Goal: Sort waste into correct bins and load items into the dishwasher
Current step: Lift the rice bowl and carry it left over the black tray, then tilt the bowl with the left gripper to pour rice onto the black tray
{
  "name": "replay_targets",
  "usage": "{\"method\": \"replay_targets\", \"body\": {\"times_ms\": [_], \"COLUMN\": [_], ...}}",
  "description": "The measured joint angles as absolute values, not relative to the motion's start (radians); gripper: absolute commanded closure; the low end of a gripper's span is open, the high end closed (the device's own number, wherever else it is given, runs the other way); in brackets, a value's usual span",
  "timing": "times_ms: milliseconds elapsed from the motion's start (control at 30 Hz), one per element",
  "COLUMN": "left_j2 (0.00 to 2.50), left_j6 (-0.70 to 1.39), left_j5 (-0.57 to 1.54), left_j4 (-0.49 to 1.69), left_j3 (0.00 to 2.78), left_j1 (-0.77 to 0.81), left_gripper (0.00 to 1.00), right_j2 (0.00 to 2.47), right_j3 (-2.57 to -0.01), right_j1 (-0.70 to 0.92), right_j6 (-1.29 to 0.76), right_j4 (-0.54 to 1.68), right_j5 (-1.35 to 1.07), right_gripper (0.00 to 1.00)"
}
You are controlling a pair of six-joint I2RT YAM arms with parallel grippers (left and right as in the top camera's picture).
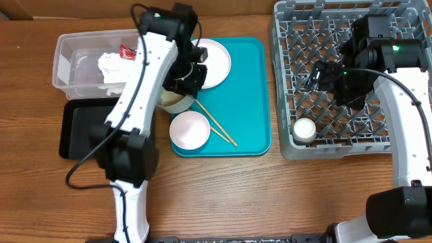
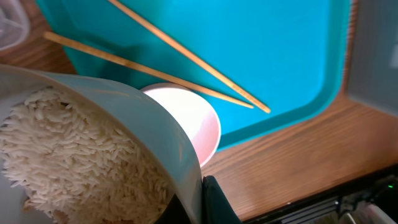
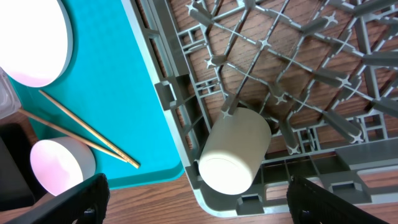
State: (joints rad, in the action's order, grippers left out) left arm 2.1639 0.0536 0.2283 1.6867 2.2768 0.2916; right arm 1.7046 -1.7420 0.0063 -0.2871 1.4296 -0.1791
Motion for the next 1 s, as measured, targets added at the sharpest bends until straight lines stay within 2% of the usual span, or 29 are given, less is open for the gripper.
{"method": "replay_targets", "body": {"times_ms": [267, 333, 500, 700, 1000], "left_j2": [1.933, 1.875, 1.757, 1.661, 1.655], "left_j6": [0.053, 0.052, 0.041, -0.047, -0.213], "left_j5": [0.249, 0.252, 0.271, 0.436, 0.805], "left_j4": [1.686, 1.681, 1.595, 1.416, 1.172], "left_j3": [2.209, 2.159, 1.948, 1.629, 1.263], "left_j1": [0.217, 0.171, 0.044, -0.117, -0.38], "left_gripper": [0.96, 0.96, 0.96, 0.96, 0.96], "right_j2": [1.705, 1.705, 1.705, 1.705, 1.705], "right_j3": [-1.742, -1.742, -1.742, -1.742, -1.742], "right_j1": [0.006, 0.006, 0.006, 0.006, 0.006], "right_j6": [-0.287, -0.287, -0.286, -0.286, -0.287], "right_j4": [1.43, 1.428, 1.425, 1.424, 1.425], "right_j5": [-0.179, -0.179, -0.179, -0.179, -0.179], "right_gripper": [0.07, 0.04, 0.04, 0.04, 0.0]}}
